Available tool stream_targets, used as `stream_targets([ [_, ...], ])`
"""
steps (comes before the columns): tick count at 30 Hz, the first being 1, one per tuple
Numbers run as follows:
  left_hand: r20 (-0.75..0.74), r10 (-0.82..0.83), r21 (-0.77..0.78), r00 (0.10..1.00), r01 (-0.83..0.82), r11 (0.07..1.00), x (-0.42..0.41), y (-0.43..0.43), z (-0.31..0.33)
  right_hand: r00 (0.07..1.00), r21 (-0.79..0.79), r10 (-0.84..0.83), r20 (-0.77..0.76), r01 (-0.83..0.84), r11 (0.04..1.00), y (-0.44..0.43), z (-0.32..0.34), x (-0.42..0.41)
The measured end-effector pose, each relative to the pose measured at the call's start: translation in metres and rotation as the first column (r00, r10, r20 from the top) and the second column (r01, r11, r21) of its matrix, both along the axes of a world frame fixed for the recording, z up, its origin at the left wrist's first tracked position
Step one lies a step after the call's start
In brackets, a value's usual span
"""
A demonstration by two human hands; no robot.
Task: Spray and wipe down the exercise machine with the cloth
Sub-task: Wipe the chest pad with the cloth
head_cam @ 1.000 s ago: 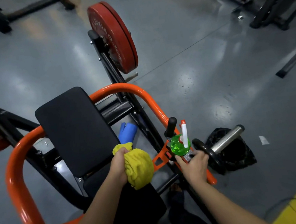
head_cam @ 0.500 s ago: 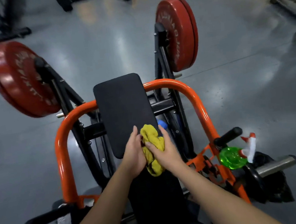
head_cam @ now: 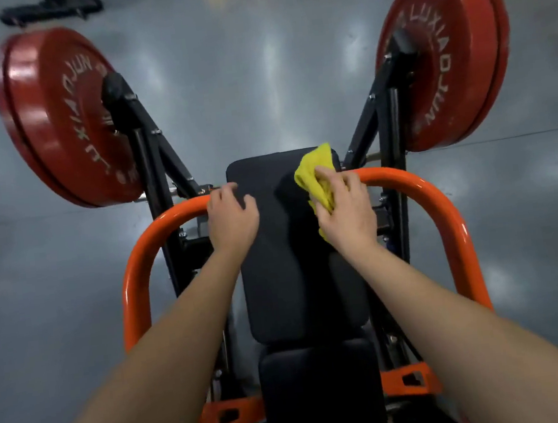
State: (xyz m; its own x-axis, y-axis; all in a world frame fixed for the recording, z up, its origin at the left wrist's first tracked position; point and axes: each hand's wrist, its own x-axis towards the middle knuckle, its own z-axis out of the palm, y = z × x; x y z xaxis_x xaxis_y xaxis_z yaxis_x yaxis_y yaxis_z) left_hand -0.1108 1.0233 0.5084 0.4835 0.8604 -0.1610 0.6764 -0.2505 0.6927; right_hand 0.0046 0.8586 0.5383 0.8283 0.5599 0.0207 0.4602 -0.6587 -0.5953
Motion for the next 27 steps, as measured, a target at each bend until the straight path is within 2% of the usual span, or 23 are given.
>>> stream_targets([
  [2, -0.138, -0.03, 0.12, 0.99, 0.046, 0.992, 0.034, 0.019, -0.027, 0.976, -0.226, 0.2, 0.092, -0.175, 0.958, 0.027, -0.034, 0.034],
  [4, -0.202, -0.045, 0.278, 0.978, 0.101, 0.955, 0.053, 0.027, -0.061, 0.912, -0.415, 0.358, 0.201, -0.251, 0.874, 0.041, -0.069, 0.051],
  [6, -0.194, -0.023, 0.365, 0.981, 0.094, 0.926, 0.064, 0.033, -0.102, 0.862, -0.418, 0.394, 0.319, -0.244, 0.875, 0.052, -0.106, 0.06],
  [9, -0.192, 0.034, 0.382, 0.981, 0.043, 0.923, 0.066, 0.033, -0.118, 0.829, -0.326, 0.351, 0.435, -0.219, 0.92, 0.06, -0.123, 0.066],
  [14, -0.237, 0.018, 0.326, 0.971, 0.062, 0.944, 0.068, 0.03, -0.101, 0.81, -0.332, 0.424, 0.405, -0.302, 0.893, 0.066, -0.11, 0.082],
  [16, -0.235, 0.018, 0.307, 0.972, 0.056, 0.95, 0.069, 0.031, -0.101, 0.858, -0.322, 0.356, 0.37, -0.241, 0.916, 0.086, -0.107, 0.09],
  [19, -0.245, 0.015, 0.307, 0.969, 0.063, 0.95, 0.068, 0.03, -0.099, 0.933, -0.291, 0.121, 0.338, -0.018, 0.957, 0.128, -0.093, 0.094],
  [22, -0.237, 0.014, 0.313, 0.971, 0.063, 0.948, 0.069, 0.031, -0.099, 0.971, -0.352, -0.072, 0.227, 0.151, 0.924, 0.162, -0.079, 0.1],
  [24, -0.236, 0.012, 0.329, 0.972, 0.069, 0.942, 0.067, 0.029, -0.102, 0.954, -0.351, -0.107, 0.281, 0.206, 0.913, 0.162, -0.08, 0.093],
  [27, -0.216, 0.026, 0.339, 0.976, 0.051, 0.939, 0.068, 0.03, -0.104, 0.914, -0.276, -0.041, 0.404, 0.165, 0.947, 0.138, -0.085, 0.076],
])
